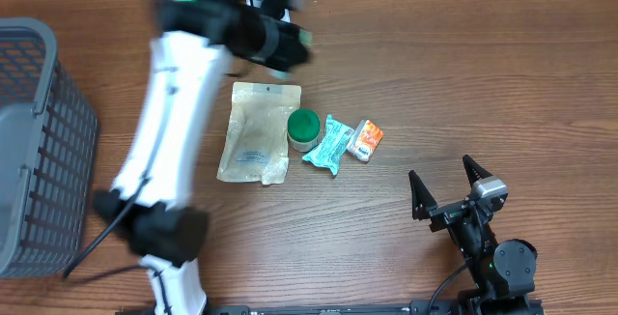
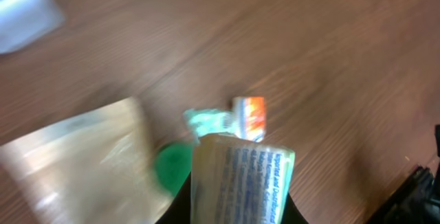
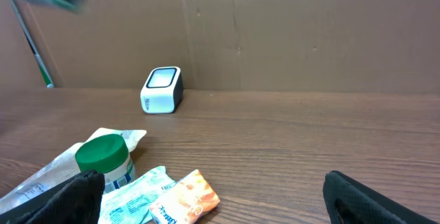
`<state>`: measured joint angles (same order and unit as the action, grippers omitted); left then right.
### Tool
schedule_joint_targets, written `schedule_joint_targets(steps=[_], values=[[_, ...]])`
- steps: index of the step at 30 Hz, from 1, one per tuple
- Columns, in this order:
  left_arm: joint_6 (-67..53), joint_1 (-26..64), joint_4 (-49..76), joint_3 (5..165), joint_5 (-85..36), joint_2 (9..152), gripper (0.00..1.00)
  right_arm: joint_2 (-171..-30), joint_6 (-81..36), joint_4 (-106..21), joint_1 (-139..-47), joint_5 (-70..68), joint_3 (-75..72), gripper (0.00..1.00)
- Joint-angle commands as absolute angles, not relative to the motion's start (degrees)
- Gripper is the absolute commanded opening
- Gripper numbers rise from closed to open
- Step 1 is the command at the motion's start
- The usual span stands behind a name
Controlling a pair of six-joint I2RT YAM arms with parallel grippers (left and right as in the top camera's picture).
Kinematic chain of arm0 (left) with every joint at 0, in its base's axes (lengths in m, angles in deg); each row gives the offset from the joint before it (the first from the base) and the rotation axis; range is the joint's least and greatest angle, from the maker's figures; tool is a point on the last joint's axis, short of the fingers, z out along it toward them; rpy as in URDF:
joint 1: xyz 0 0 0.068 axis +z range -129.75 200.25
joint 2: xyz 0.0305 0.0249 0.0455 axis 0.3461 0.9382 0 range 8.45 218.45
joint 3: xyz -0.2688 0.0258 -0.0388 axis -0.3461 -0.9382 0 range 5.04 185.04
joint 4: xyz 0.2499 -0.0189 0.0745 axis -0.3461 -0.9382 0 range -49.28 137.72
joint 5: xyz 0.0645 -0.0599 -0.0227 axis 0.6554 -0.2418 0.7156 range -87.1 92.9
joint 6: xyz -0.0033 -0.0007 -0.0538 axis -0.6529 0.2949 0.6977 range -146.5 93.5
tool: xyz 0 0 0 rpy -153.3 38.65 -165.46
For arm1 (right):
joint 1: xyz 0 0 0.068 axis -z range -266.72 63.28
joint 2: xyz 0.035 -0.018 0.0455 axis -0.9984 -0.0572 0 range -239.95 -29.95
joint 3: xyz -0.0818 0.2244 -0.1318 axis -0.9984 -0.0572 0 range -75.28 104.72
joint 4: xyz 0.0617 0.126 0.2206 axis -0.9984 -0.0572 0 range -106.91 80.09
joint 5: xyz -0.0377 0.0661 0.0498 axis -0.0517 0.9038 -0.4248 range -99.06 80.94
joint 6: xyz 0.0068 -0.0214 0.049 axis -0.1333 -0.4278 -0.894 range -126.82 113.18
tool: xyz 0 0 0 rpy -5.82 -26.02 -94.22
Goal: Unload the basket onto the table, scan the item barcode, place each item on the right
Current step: 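Carry the teal box over the table and place it right of the orange box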
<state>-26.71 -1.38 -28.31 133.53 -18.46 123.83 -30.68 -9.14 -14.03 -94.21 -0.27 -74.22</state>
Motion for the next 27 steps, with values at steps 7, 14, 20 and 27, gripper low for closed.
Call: schedule_joint_targets(steps=[7,14,20,27], values=[[-17.35,-13.44,-21.14,133.33,-20.08,136.61,0.04,-30.15,-8.88,-13.81,-93.95,0.04,-74.81,1.0],[-13.64,-17.48,-20.88,133.33,-20.1,143.08,0.05,-30.15,-8.88,-13.81,-93.95,0.04,-74.81,1.0],[-13.55,-19.85,-19.63,133.33,-21.2,145.68,0.13,-30.15,-8.88,-13.81,-93.93,0.04,-74.81,1.0],[-13.59,-20.7,-20.35,133.22,-20.93,146.14,0.51,-30.18,-8.88,-13.81,-93.95,0.04,-74.81,1.0]])
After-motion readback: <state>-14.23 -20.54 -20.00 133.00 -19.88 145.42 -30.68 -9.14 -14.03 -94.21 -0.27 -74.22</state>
